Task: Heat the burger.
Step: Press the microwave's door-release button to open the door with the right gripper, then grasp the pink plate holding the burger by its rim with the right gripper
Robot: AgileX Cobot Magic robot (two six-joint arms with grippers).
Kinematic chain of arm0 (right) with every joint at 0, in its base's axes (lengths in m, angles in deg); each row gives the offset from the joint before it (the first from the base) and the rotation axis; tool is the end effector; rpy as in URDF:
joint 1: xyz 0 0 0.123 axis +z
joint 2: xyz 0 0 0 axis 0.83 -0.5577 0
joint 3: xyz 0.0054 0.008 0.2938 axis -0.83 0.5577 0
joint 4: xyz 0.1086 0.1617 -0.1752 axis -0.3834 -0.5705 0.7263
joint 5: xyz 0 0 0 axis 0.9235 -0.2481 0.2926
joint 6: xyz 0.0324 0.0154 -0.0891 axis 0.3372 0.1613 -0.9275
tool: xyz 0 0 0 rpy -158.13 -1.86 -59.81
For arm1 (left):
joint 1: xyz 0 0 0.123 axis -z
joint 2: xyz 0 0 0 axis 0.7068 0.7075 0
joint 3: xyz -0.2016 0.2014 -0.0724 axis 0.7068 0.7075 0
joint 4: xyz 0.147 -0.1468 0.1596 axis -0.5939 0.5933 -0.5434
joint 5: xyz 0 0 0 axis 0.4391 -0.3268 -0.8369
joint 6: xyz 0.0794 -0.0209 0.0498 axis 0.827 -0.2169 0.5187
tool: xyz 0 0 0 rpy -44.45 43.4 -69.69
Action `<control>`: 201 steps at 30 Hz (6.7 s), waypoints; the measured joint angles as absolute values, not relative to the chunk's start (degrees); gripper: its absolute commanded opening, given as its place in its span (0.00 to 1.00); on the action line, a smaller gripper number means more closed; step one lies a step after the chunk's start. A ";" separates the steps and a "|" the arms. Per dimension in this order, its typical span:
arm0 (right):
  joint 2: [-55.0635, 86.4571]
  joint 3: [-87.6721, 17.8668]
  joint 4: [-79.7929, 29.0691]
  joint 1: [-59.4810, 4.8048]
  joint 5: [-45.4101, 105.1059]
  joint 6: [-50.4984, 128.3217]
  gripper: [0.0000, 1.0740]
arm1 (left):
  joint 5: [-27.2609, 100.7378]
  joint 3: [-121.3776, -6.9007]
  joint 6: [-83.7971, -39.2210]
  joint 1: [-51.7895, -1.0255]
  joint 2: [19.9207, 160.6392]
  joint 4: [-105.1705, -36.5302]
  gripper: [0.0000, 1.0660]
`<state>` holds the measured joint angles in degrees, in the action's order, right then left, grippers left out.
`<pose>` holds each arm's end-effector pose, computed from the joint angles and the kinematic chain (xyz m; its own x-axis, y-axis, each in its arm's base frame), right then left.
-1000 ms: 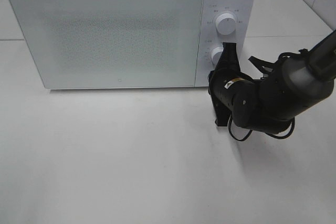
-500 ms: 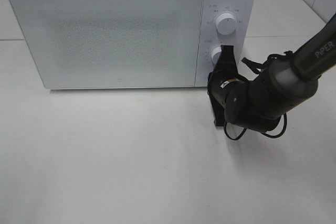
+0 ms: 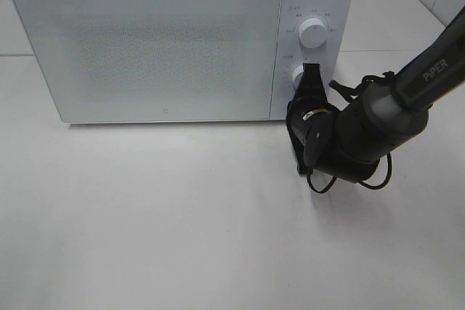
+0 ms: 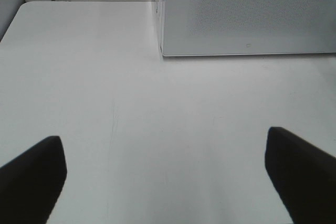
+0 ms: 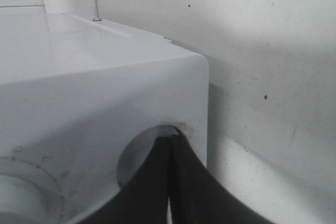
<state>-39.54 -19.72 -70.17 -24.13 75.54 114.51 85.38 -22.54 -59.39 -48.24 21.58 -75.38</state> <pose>0.3584 0.1633 0.0753 0.0520 0.9985 -0.0176 0.3870 -0.0039 0.9221 -0.0001 -0.0145 0.2826 -0.4287 -0.0110 -0.9034 0.0858 0.9949 -0.0528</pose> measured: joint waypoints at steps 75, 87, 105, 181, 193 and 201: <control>-22.58 -8.15 -68.33 -24.59 62.25 100.19 0.01 | 85.38 -22.54 -59.39 -48.24 21.58 -75.55 0.91; -10.03 -6.20 -66.96 -24.59 44.03 71.37 0.02 | 85.38 -22.54 -59.39 -48.24 21.58 -75.55 0.91; -1.43 -18.23 -49.25 -29.69 0.14 44.67 0.02 | 85.38 -22.54 -59.39 -48.24 21.58 -75.55 0.91; -5.45 -30.83 -18.20 -24.13 -13.10 -24.09 0.82 | 85.38 -22.54 -59.39 -48.24 21.58 -75.55 0.91; -11.17 -37.08 -13.90 -21.04 -8.97 -23.97 0.81 | 85.38 -22.54 -59.39 -48.24 21.58 -75.55 0.91; -16.39 -41.66 -12.81 -19.60 -5.47 -23.80 0.80 | 85.38 -22.54 -59.39 -48.24 21.58 -75.55 0.91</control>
<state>-16.39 -41.66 -12.81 -19.60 -5.47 -23.80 85.38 -22.54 -59.39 -48.24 21.58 -75.55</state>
